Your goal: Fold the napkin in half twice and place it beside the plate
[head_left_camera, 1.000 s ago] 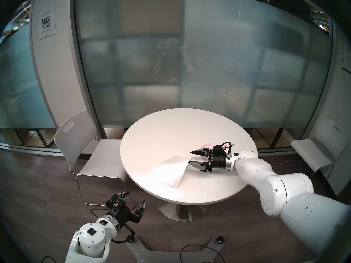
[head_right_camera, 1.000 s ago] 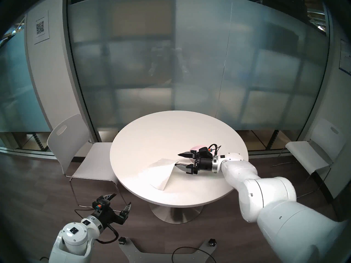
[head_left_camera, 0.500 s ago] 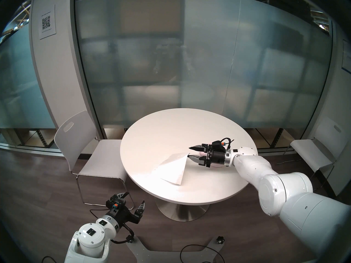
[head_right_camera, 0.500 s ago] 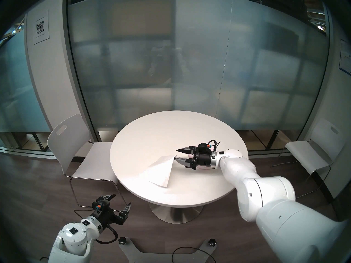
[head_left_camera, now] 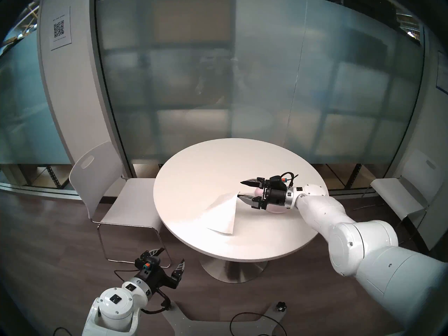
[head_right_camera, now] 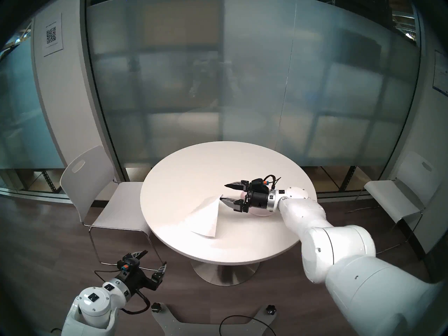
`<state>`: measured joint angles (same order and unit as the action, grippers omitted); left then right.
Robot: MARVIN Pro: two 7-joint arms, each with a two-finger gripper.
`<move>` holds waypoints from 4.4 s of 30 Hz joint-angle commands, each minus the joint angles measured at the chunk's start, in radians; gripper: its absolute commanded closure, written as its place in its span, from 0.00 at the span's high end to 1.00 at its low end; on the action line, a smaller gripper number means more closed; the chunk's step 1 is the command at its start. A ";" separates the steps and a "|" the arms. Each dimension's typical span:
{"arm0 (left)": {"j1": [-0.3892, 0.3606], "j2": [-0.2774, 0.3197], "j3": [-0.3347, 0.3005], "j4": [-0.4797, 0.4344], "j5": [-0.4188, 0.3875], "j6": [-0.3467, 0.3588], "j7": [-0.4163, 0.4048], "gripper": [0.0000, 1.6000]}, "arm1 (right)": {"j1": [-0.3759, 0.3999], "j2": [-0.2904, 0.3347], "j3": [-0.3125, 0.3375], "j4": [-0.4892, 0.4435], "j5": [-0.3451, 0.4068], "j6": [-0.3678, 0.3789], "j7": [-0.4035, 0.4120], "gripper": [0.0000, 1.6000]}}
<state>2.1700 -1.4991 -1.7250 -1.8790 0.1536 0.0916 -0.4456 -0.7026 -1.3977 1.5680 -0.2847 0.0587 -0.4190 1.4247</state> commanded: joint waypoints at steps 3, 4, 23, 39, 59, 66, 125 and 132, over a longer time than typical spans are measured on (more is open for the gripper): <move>0.006 -0.001 0.004 -0.022 -0.005 -0.015 -0.003 1.00 | 0.016 0.020 0.006 -0.045 0.016 -0.003 0.059 1.00; 0.005 0.000 0.004 -0.026 -0.006 -0.017 -0.003 1.00 | 0.008 0.026 0.006 -0.046 0.016 -0.002 0.059 1.00; -0.003 0.005 0.004 -0.039 -0.019 -0.030 0.000 1.00 | 0.014 0.058 0.018 -0.116 0.027 -0.014 0.059 1.00; -0.015 0.010 -0.002 -0.036 -0.030 -0.036 0.002 1.00 | 0.026 0.044 0.020 -0.235 0.051 -0.025 0.059 1.00; 0.007 0.021 -0.057 -0.034 -0.049 -0.044 0.004 1.00 | -0.091 -0.083 -0.099 -0.349 0.073 0.050 0.059 1.00; 0.022 0.022 -0.079 -0.038 -0.057 -0.051 0.003 1.00 | -0.140 -0.091 -0.138 -0.406 0.087 0.085 0.059 1.00; 0.125 -0.131 -0.220 -0.239 -0.254 -0.181 0.088 1.00 | -0.711 0.089 0.473 -1.056 0.404 0.341 0.034 1.00; 0.155 -0.162 -0.231 -0.272 -0.290 -0.209 0.095 1.00 | -0.817 0.028 0.536 -1.161 0.424 0.407 -0.006 1.00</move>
<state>2.2919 -1.6271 -1.9499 -2.0979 -0.1036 -0.0803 -0.3518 -1.4110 -1.3107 2.0576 -1.3370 0.4454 -0.0655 1.4462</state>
